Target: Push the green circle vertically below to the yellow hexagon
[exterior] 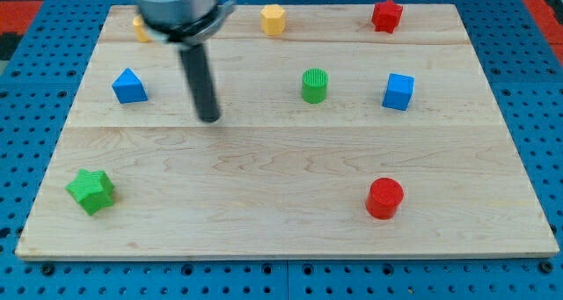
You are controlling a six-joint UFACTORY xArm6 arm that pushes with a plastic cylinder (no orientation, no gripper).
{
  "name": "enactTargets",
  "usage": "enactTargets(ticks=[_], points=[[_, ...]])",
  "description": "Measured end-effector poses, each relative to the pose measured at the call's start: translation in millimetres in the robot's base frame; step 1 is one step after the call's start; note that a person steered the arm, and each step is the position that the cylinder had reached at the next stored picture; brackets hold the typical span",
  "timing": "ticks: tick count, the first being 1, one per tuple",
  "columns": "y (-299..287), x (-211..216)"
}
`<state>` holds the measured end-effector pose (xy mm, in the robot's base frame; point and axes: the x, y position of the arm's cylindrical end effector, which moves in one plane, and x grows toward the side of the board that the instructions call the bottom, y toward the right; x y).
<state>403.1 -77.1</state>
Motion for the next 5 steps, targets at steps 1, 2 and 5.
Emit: enactTargets(ticks=[1,2,5], points=[[33,-44],[92,-86],[91,-23]])
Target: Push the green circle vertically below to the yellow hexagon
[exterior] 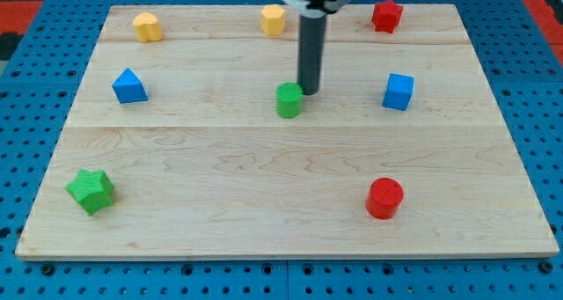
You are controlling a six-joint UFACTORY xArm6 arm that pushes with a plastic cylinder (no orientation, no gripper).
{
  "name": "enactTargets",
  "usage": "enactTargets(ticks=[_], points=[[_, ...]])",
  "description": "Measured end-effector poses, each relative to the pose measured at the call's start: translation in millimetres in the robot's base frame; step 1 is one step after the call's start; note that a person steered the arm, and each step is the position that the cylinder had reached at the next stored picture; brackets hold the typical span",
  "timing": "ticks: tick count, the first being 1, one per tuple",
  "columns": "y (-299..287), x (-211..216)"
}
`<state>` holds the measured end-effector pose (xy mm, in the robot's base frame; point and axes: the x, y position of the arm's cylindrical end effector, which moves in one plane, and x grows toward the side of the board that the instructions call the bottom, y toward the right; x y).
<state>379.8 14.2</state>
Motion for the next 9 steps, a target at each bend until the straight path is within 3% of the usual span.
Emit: enactTargets(ticks=[5,7,8,9], points=[[-41,-4],[-89,47],[-93,12],[-26,-20]])
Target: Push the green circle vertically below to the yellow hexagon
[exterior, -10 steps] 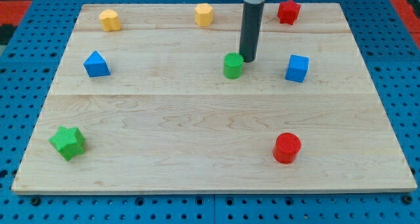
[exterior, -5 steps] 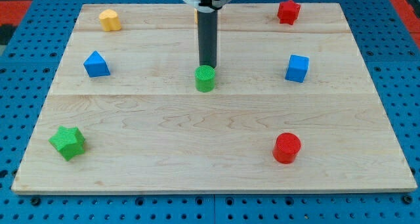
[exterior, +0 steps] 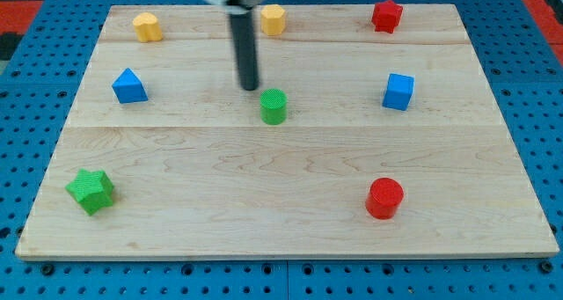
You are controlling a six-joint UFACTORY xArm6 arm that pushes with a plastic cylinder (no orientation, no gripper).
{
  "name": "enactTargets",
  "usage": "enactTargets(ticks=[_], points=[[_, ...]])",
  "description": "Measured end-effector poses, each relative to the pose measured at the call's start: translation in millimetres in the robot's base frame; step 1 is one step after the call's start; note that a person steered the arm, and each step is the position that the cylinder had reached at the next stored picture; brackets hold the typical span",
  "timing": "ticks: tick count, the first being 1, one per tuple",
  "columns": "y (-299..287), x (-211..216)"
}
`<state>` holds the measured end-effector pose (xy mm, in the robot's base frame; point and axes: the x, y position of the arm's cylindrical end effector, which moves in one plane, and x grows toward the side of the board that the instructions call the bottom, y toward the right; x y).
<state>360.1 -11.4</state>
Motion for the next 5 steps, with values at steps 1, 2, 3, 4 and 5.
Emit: enactTargets(ticks=[1,2,3,4,5], points=[[20,38],[-24,60],[-35,44],[-57,66],[-33,106]])
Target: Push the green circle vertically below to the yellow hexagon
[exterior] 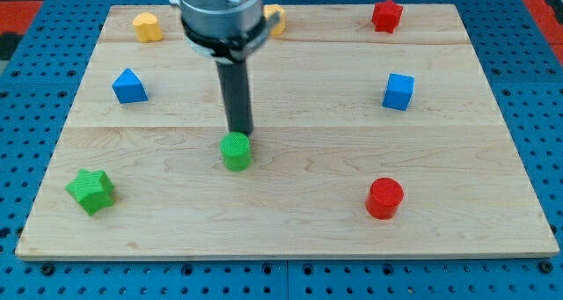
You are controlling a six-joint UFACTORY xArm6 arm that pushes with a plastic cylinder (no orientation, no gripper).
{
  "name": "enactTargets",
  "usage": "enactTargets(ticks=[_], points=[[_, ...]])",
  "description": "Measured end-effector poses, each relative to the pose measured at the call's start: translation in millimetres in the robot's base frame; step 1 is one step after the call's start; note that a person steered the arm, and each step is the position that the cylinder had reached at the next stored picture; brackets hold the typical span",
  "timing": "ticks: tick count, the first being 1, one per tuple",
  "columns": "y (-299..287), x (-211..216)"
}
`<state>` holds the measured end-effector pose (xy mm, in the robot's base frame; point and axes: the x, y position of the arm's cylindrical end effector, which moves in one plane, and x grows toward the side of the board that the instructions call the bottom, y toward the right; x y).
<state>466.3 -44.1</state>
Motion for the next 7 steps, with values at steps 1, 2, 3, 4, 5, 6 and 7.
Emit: enactTargets(ticks=[1,2,3,4,5,6,7], points=[[-2,28],[-5,16],[-30,5],[-10,47],[-1,66],[-7,48],[-10,47]])
